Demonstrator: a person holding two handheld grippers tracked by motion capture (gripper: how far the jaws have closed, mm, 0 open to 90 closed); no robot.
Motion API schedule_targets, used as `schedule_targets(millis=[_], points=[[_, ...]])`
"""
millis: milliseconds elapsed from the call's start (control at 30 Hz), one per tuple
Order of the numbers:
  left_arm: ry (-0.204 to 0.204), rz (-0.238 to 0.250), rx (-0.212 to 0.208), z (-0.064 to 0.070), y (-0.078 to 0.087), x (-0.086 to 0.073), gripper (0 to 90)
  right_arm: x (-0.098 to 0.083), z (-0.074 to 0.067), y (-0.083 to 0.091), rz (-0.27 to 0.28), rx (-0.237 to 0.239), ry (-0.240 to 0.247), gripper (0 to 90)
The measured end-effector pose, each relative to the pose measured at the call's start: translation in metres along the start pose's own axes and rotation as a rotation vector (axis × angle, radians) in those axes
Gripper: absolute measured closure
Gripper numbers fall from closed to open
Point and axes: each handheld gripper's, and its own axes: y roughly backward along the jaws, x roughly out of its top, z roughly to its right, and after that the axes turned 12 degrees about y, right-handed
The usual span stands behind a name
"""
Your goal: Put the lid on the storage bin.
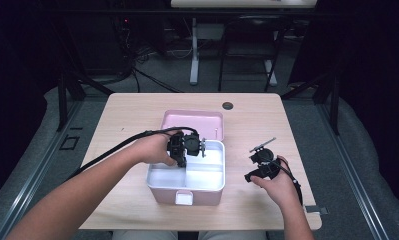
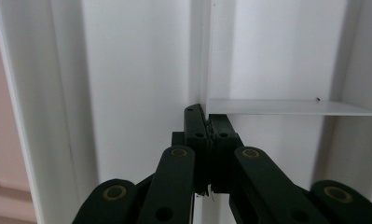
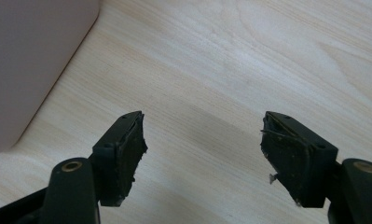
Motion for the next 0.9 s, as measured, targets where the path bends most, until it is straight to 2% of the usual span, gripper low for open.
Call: schedule_targets(millis=[900], points=[[0.005,-0.01,0.003,0.001,-0.0098,0.0012,88.7,0.0003,0.0022,-0.0046,-0.002,-0.005,0.004,29.7]])
